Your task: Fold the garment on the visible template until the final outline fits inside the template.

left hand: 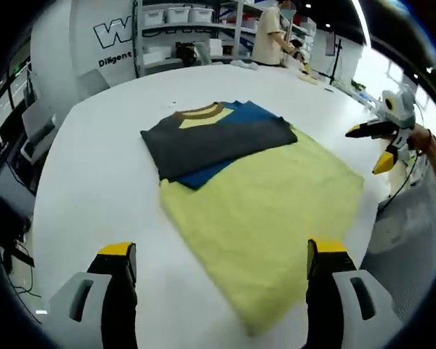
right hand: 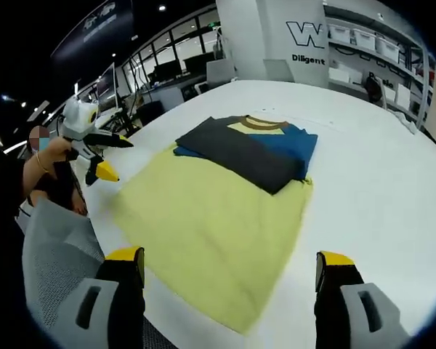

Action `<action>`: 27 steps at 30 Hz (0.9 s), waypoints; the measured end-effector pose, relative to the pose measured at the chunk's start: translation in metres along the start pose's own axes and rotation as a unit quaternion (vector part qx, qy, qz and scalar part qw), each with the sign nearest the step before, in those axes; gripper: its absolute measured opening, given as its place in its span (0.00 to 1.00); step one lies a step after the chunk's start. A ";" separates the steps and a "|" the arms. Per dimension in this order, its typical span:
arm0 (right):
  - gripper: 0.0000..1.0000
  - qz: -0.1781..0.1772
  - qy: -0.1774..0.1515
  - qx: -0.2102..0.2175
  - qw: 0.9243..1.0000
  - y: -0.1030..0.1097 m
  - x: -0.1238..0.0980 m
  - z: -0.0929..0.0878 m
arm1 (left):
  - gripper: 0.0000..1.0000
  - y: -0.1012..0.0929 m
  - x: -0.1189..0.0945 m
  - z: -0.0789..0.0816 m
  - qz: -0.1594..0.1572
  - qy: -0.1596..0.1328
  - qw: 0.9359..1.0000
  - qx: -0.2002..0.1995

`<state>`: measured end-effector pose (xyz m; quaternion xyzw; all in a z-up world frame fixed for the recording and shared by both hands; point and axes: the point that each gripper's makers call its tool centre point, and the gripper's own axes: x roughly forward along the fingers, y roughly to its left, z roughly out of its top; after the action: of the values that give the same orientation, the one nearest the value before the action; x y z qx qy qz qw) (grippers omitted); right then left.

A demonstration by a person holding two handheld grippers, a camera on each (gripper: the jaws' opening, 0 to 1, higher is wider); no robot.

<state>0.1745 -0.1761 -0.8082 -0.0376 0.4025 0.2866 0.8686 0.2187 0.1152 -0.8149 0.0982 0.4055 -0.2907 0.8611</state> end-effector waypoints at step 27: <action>0.65 -0.018 0.041 0.033 0.998 -0.008 -0.004 -0.051 | 0.62 -0.032 -0.012 -0.066 -0.004 0.054 0.995 -0.084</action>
<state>0.1423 -0.2001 -0.8412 -0.0279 0.4464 0.2552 0.8572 0.1520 0.1210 -0.8468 0.0397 0.4743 -0.2532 0.8422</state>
